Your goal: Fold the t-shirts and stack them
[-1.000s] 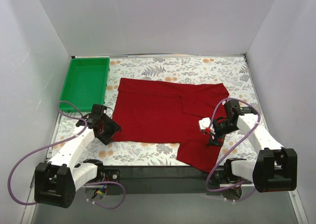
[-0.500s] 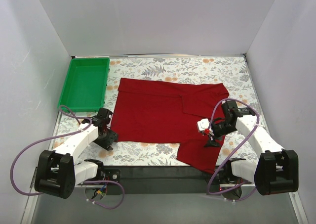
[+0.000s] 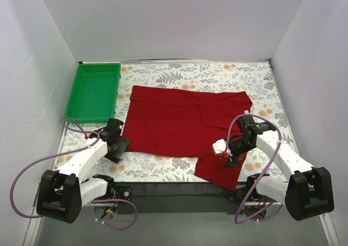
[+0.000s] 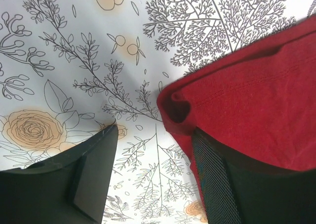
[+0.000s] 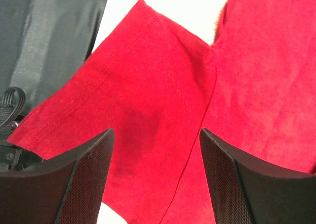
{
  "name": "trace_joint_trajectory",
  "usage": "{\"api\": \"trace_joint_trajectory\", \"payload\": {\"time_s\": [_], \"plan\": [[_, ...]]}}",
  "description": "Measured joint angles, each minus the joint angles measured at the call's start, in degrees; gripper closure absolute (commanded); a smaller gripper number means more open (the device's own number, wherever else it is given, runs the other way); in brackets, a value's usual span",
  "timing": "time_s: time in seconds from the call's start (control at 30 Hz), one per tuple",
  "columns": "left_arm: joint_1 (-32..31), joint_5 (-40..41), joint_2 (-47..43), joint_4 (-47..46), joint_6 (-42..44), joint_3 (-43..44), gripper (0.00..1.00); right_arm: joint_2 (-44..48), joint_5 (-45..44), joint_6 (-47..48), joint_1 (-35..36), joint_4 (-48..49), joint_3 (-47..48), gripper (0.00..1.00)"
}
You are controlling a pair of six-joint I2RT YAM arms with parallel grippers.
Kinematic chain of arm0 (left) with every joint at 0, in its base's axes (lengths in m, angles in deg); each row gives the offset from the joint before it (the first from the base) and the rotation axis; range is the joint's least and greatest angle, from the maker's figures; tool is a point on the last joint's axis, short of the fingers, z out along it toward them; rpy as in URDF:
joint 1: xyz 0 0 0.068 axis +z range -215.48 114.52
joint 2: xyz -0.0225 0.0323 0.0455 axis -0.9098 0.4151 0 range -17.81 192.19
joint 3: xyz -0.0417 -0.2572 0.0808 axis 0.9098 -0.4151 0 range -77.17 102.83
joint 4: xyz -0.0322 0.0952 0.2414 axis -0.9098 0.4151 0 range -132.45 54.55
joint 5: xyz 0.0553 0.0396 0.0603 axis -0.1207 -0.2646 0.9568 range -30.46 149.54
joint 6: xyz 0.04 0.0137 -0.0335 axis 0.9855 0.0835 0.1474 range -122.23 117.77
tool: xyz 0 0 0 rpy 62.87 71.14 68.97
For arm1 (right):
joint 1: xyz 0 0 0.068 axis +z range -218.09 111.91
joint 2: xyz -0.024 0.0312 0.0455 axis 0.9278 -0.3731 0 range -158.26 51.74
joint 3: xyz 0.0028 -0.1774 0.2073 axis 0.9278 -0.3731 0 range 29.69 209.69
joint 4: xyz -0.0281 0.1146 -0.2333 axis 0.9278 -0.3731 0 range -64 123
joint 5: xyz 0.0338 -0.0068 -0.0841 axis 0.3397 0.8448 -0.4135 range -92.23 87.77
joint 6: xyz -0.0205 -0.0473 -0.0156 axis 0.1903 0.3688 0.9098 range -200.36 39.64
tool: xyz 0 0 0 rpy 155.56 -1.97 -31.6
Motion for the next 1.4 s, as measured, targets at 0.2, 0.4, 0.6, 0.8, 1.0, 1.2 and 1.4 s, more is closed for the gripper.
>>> {"api": "trace_joint_trajectory", "payload": {"time_s": [0.2,0.4,0.6,0.8,1.0,1.2,1.4], "plan": [[0.00,-0.26,-1.29,0.00,-0.09,-0.61,0.49,0.00,-1.25,-0.76,3.63,0.07,0.00,0.36],[0.00,-1.73,-6.97,1.25,0.00,-0.83,0.48,0.00,-2.73,-1.36,5.55,0.09,0.00,0.37],[0.00,-2.03,-8.70,1.92,-0.50,-0.96,0.43,-0.17,-4.31,-1.70,9.18,0.48,-0.42,0.38],[0.00,-2.16,-5.60,0.83,-1.29,-2.93,0.45,0.20,-5.42,-4.81,15.32,0.83,-3.17,0.39],[0.00,-1.97,-4.11,-0.98,-1.38,-2.97,0.69,1.99,-7.21,-11.76,22.21,4.72,-5.68,0.39],[0.00,-1.92,-4.00,-4.39,-1.33,-4.02,0.95,4.50,-10.54,-15.21,24.79,6.75,-7.32,0.40],[0.00,-1.90,-5.38,-7.78,0.87,-5.51,1.00,5.29,-11.65,-16.59,24.90,7.23,-7.52,0.44]]}}
